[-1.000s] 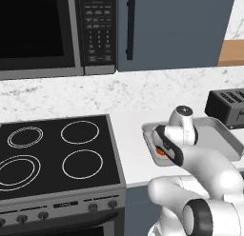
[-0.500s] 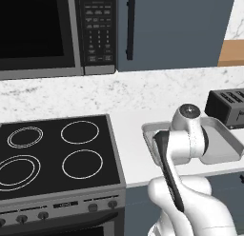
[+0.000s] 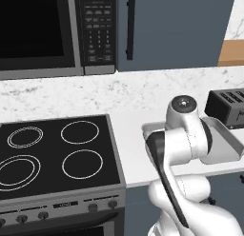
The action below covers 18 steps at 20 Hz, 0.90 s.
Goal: Place one squash and one steak in each tupperware on the nearby counter, to pack two identical lunches.
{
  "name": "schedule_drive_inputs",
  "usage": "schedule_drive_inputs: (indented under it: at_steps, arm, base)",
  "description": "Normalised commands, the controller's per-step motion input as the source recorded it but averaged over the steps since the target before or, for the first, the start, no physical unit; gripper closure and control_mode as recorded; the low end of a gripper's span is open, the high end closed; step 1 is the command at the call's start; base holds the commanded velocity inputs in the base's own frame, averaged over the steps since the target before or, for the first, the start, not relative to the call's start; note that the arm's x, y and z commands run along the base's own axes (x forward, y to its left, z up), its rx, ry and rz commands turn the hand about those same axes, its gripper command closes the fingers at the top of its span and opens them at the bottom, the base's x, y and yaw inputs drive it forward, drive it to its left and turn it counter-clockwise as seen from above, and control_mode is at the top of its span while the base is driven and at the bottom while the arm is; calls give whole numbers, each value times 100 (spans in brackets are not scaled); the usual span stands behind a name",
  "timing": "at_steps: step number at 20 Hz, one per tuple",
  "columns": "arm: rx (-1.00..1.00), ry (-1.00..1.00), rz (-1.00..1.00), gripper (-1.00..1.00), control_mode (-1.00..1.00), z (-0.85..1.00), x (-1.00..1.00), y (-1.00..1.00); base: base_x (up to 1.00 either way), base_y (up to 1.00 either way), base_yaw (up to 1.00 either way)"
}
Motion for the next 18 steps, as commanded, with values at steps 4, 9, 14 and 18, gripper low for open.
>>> schedule_drive_inputs:
  at_steps: [4,9,14,18]
  arm:
    - [29,-4,0,-100,-100,-13,-19,-36]
    - [18,0,0,-100,-100,-22,3,-23]
    - [-1,0,0,-100,-100,-38,3,0]
    - [0,0,0,-100,-100,-23,0,0]
  base:
    - [0,0,0]
    - [0,0,0]
    - [0,0,0]
    - [0,0,0]
